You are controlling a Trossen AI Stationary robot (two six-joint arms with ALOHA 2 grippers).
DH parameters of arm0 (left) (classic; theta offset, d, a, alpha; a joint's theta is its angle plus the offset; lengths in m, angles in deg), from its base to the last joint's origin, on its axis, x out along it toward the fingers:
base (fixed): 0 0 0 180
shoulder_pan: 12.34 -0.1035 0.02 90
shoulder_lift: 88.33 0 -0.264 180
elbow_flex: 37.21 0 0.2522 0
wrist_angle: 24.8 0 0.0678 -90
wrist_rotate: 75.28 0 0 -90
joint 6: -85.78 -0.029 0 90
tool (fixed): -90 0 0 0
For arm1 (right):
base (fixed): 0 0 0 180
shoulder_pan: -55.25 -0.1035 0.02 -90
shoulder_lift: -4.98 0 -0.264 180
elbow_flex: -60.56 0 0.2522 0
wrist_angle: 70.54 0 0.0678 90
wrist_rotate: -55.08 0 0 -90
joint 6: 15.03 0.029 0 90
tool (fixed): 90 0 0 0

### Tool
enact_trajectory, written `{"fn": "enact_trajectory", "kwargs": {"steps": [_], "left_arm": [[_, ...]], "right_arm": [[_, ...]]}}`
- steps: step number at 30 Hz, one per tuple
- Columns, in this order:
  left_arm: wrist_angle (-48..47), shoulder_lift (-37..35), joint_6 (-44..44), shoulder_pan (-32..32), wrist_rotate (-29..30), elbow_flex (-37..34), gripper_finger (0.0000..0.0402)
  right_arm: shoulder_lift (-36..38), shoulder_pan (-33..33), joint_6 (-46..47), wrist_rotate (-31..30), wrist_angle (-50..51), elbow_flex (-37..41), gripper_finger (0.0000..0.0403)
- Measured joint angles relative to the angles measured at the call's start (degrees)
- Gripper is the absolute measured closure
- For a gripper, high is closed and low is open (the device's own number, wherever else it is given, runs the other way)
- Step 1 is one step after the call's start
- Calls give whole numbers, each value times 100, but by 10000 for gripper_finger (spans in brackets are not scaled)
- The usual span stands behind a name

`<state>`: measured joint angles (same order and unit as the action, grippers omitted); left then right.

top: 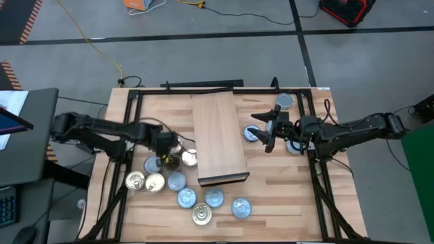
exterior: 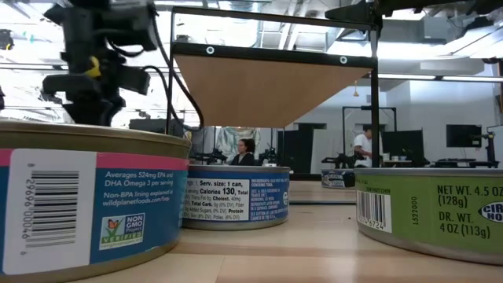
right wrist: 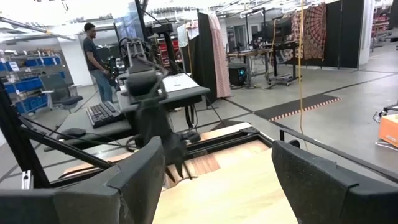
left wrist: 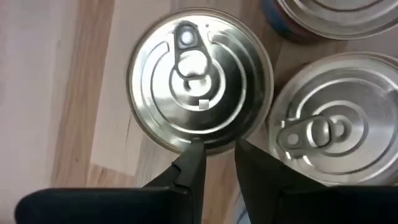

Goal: Stack canned seafood by type on shelf
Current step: Put the blue and pink tuna can on the shelf

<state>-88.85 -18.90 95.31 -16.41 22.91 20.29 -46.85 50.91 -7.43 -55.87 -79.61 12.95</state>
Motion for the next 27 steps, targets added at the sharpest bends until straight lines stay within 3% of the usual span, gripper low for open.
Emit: {"fn": "enact_trajectory", "kwargs": {"steps": [11,17,27], "left_arm": [[66,-106,-1390,-1881,-1455,0,324],[675,-522,-1619,-2589,-1745,0,324],[1187,-145,-1414,-2861,-2105,0,320]], "right_arm": [[0,-72,143,47,164,0,85],[-2,-252,306,61,310,4,85],[-2,-518,308,61,299,4,85]]}}
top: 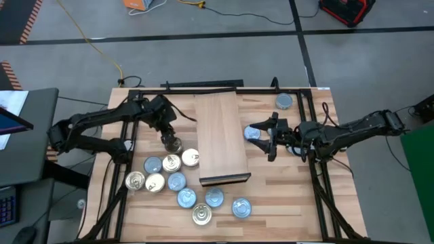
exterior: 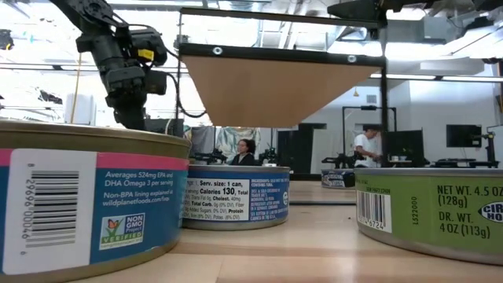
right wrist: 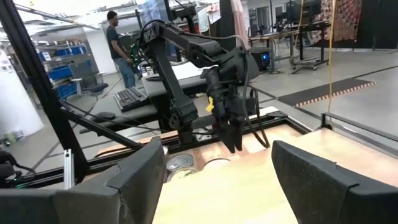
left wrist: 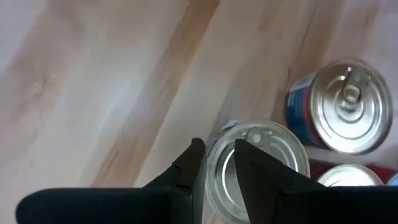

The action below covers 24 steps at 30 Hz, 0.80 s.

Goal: Stack canned seafood by type on shelf
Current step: Put the blue and pink tuna can on the shelf

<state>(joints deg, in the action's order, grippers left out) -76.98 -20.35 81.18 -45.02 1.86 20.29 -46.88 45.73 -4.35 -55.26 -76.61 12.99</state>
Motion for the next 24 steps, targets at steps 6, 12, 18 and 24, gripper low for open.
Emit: {"fn": "enact_trajectory", "kwargs": {"steps": [6,12,18,24], "left_arm": [[-24,291,-281,-121,-376,0,304],[102,468,-561,-295,-348,-290,289],[314,473,-678,-470,-343,-511,286],[364,471,-666,-539,-166,-553,325]], "right_arm": [[0,1,-2,-3,1,0,85],[0,33,-4,-6,3,0,85],[0,48,-20,-11,-11,0,85],[0,68,-20,-17,-44,0,85]]}}
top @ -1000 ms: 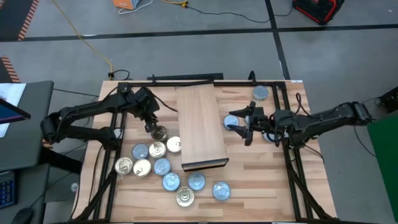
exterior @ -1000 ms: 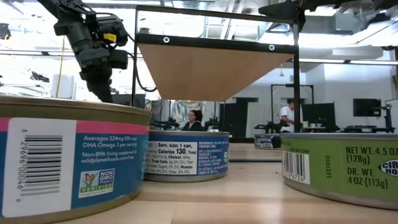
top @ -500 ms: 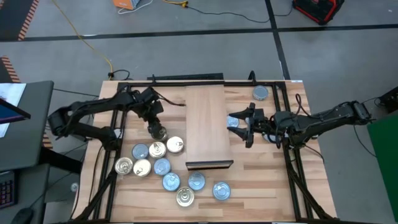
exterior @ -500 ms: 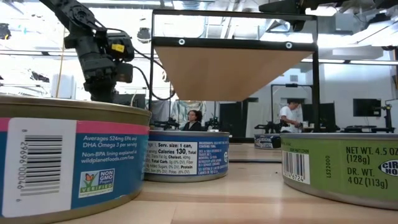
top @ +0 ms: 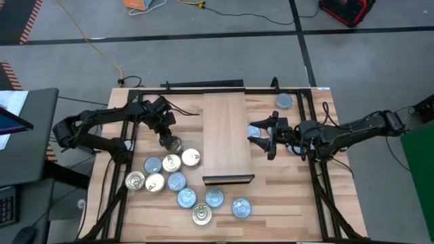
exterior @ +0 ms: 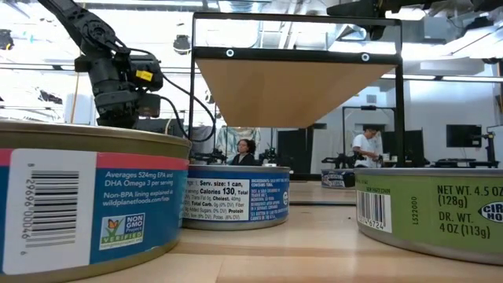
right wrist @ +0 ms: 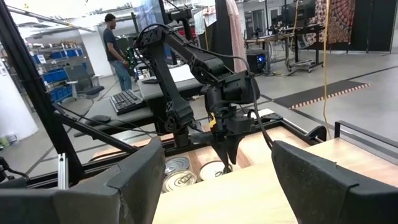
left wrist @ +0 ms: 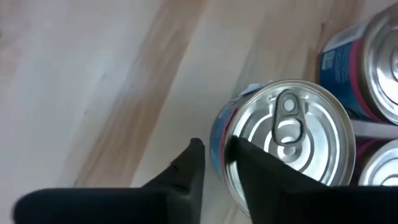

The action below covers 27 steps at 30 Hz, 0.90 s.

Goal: Stack canned seafood by type on shelf
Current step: Put the blue and pink tuna can on the shelf

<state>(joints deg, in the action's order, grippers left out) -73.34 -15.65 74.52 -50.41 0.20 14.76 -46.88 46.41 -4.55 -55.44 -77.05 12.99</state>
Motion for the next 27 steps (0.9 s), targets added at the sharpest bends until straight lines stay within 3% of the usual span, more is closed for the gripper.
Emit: {"fn": "enact_trajectory", "kwargs": {"steps": [6,16,21,27], "left_arm": [[13,-4,194,-180,382,2,394],[-242,50,398,-752,1007,-24,401],[-278,48,433,-765,1021,29,401],[-659,-214,280,-711,1489,414,401]], "right_arm": [[0,-2,0,0,2,0,85],[0,-2,4,0,4,0,85],[0,39,0,0,3,0,85],[0,113,2,0,7,0,85]]}}
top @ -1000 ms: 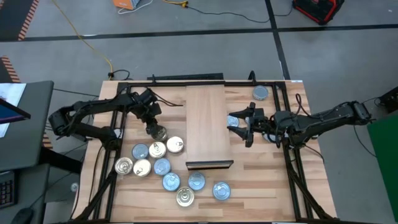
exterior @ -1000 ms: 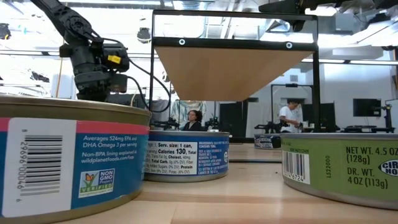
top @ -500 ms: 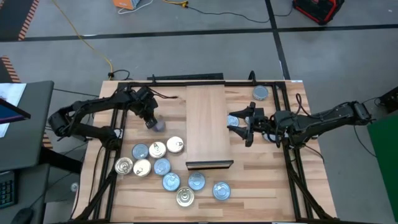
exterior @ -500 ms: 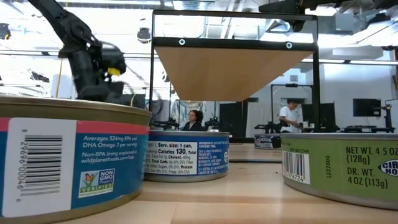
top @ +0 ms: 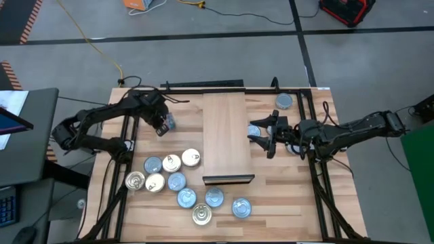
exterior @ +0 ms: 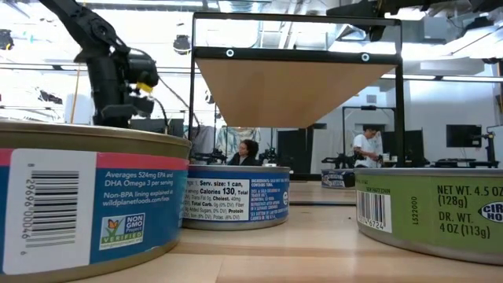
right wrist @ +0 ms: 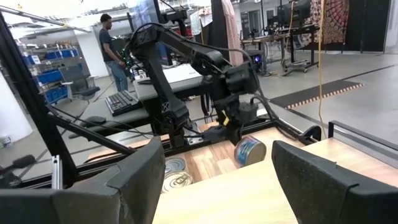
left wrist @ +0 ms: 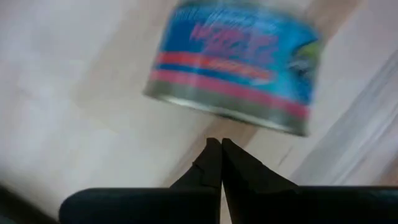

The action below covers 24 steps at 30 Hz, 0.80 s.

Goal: Stack canned seafood by type on shelf
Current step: Put the blue and pink tuna can on the shelf

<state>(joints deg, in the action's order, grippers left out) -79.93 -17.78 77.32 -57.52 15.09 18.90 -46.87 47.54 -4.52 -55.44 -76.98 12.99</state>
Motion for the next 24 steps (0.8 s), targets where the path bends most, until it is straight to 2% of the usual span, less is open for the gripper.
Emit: {"fn": "enact_trajectory", "kwargs": {"steps": [6,10,15,18,24], "left_arm": [[-118,-747,619,332,382,271,401],[-178,-1179,473,707,841,292,376],[-167,-1282,1145,1069,1042,292,302],[-143,-1156,1464,1236,1065,292,246],[182,-815,2272,1460,1518,292,140]], "right_arm": [[0,-2,0,0,4,0,85],[1,1,-1,0,4,0,85],[0,1,-5,0,-17,0,85],[2,1,-74,2,-102,0,85],[0,63,-625,2,-491,-2,85]]}}
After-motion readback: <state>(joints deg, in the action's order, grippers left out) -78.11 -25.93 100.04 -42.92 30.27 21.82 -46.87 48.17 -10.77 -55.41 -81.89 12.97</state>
